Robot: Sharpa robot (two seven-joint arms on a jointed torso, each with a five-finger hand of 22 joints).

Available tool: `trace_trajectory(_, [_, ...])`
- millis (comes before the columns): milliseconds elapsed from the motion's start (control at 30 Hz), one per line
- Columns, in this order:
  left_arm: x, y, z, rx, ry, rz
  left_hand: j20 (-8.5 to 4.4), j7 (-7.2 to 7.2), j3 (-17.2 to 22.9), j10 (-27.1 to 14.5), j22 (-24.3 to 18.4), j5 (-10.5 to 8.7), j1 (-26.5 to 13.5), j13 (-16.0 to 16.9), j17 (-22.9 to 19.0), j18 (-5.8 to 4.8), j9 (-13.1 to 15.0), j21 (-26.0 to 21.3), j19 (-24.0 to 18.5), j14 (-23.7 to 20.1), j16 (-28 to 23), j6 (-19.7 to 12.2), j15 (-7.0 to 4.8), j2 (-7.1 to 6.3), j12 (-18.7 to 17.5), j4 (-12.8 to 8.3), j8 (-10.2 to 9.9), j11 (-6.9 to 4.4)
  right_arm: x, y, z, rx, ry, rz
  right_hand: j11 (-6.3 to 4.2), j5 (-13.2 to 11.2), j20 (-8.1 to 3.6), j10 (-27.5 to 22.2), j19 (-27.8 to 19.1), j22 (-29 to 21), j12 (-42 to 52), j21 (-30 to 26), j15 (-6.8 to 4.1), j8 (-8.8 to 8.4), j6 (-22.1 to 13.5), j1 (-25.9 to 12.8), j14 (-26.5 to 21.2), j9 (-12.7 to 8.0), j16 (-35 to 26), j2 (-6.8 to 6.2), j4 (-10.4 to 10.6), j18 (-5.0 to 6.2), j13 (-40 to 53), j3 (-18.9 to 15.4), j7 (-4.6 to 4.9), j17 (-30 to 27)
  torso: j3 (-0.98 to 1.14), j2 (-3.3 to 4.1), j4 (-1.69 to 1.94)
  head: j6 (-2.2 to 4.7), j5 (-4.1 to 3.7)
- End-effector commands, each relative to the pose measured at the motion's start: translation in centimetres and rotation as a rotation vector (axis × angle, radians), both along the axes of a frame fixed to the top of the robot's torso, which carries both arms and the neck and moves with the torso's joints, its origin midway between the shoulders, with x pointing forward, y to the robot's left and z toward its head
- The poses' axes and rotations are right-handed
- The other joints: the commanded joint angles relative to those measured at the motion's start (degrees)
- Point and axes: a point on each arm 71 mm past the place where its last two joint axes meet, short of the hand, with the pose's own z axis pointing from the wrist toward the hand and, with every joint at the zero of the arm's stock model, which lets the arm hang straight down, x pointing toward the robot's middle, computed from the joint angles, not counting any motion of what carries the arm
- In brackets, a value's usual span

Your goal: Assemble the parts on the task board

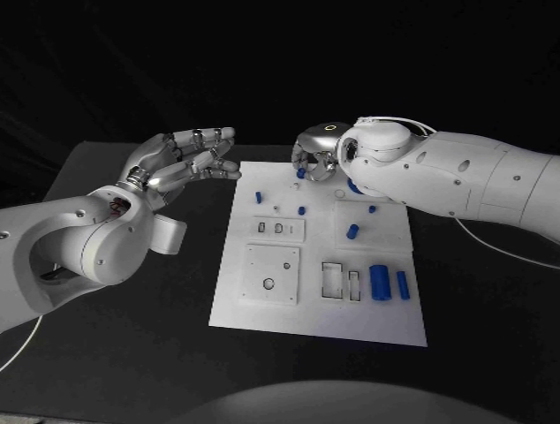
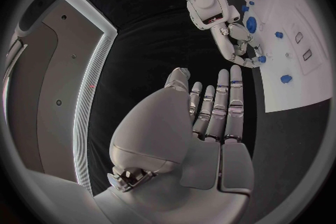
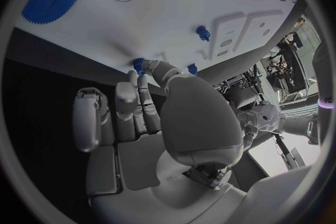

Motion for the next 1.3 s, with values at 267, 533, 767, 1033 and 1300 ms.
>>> trace_trajectory(267, [0.0,-0.3,0.0,-0.003,0.002,-0.021,-0.01,0.31,0.3,0.0,0.0,0.28,0.6,-0.1,-0.1,0.24,0.0,-0.3,-0.6,-0.4,0.3,0.0,0.14,-0.14,0.2,0.0,0.2,0.28,-0.2,-0.3,-0.3,-0.019,0.003,-0.007,1.61,-12.7,1.85,-12.2,-5.0,4.3,-4.3,-4.6,1.67,-4.27,-10.8,-0.7,-5.8,-6.0,-3.4,-0.45,0.5,1.69,0.5,-4.7,-3.24,-6.0,0.00,0.02,-0.06,-0.27,0.03])
trace_trajectory(533, [0.0,-0.1,0.0,-0.003,0.001,-0.020,-0.01,0.36,0.3,-0.1,0.0,0.27,0.7,-0.1,-0.1,0.24,0.0,-0.3,-0.6,-0.4,0.4,-0.2,0.15,-0.20,0.2,0.0,0.2,0.32,-0.9,-1.8,0.9,0.102,-0.109,0.038,1.77,-14.2,2.28,-15.8,-7.3,3.1,-4.6,-7.1,2.05,-4.08,-13.1,0.2,-8.7,-9.2,-4.8,-0.10,1.4,2.28,0.9,-8.2,-4.08,-8.8,-0.03,-0.02,-0.13,0.17,-0.03])
trace_trajectory(767, [0.0,0.1,0.0,-0.003,-0.001,-0.015,-0.01,0.36,0.3,-0.1,0.0,0.27,0.7,-0.1,-0.1,0.24,0.0,-0.3,-0.6,-0.4,0.4,-0.2,0.15,-0.21,0.2,0.0,0.2,0.32,-2.9,-5.8,3.1,0.221,-0.158,0.036,1.56,-15.4,1.99,-10.8,-3.6,5.7,-0.4,-4.5,1.70,-2.55,-9.3,-1.3,-4.7,-10.7,-1.8,1.12,5.0,1.46,1.8,-11.1,-2.55,-4.5,-0.08,0.01,-0.34,0.41,-0.07])
trace_trajectory(1033, [-0.1,0.1,0.0,-0.002,0.000,-0.015,-0.01,0.38,0.4,-0.1,0.0,0.28,0.7,-0.1,-0.1,0.24,0.0,-0.3,-0.6,-0.4,0.4,-0.2,0.15,-0.22,0.2,0.0,0.2,0.36,-5.3,-10.7,3.7,0.162,-0.077,-0.069,1.75,-12.6,1.93,-10.0,-1.0,7.5,-0.1,-2.6,1.71,-2.12,-6.8,-2.3,-1.9,-11.7,0.2,1.93,6.6,0.87,0.9,-12.4,-0.82,-1.3,-0.18,0.08,-0.79,0.91,-0.39])
trace_trajectory(1300, [0.0,0.0,-0.2,-0.001,0.002,-0.025,-0.01,0.42,0.4,-0.2,0.0,0.29,0.9,-0.1,-0.1,0.24,0.0,-0.2,-0.7,-0.4,0.4,-0.1,0.14,-0.22,0.2,0.0,0.2,0.41,-6.2,-13.3,3.3,0.120,-0.081,-0.125,0.89,-10.8,1.62,-3.0,-3.1,6.8,10.9,-4.8,1.26,-3.16,-7.2,-1.5,-4.7,-13.1,-1.7,1.98,6.1,1.43,7.9,-12.5,0.08,-4.7,0.05,0.07,-1.23,0.96,-0.37])
